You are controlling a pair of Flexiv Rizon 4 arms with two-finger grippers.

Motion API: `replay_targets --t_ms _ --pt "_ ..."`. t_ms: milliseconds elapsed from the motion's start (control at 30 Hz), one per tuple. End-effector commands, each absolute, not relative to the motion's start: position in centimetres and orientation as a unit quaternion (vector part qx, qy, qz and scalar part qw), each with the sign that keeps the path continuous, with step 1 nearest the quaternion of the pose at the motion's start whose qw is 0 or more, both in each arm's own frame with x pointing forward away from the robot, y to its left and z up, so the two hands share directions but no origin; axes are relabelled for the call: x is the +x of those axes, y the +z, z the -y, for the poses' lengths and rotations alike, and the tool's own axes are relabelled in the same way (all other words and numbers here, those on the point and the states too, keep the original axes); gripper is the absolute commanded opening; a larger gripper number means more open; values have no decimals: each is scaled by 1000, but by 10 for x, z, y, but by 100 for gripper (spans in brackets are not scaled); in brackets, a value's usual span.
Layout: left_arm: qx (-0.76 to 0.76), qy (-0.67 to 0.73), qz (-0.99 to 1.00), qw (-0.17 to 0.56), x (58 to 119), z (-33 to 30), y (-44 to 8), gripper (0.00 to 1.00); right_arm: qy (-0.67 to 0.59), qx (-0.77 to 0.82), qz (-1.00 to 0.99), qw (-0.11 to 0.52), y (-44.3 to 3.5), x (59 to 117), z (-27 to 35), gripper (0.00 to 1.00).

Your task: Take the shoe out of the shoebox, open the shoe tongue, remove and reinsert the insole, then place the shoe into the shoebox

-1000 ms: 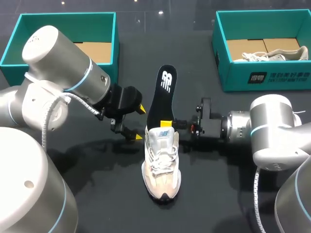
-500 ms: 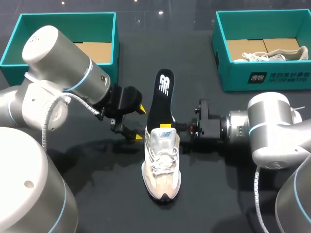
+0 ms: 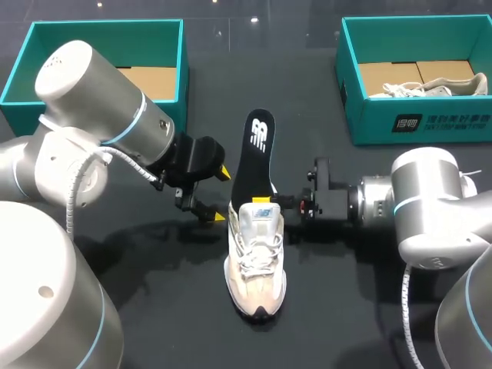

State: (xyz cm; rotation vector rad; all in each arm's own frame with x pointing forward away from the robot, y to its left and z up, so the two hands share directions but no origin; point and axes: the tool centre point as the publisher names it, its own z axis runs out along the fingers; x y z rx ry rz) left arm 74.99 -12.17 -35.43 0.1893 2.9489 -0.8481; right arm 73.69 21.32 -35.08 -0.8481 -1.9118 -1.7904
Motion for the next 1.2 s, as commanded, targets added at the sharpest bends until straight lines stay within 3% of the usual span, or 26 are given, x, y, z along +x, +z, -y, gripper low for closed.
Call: replay_targets --t_ms 33,333,700,833,1200 --pt "62 -275 -959 34 750 122 -355 100 -639 -297 681 197 -358 733 -214 2" --pt "62 -275 -959 34 750 122 -355 100 -642 -287 684 192 -353 732 -217 13" --pt "62 -275 -959 34 750 122 -355 100 -642 -276 690 188 -346 731 -221 17" --pt "62 -275 -959 34 750 122 -355 100 -642 -272 692 186 -344 730 -221 24" --pt "62 -275 -959 34 750 122 -355 100 -641 -261 698 185 -340 734 -221 24"
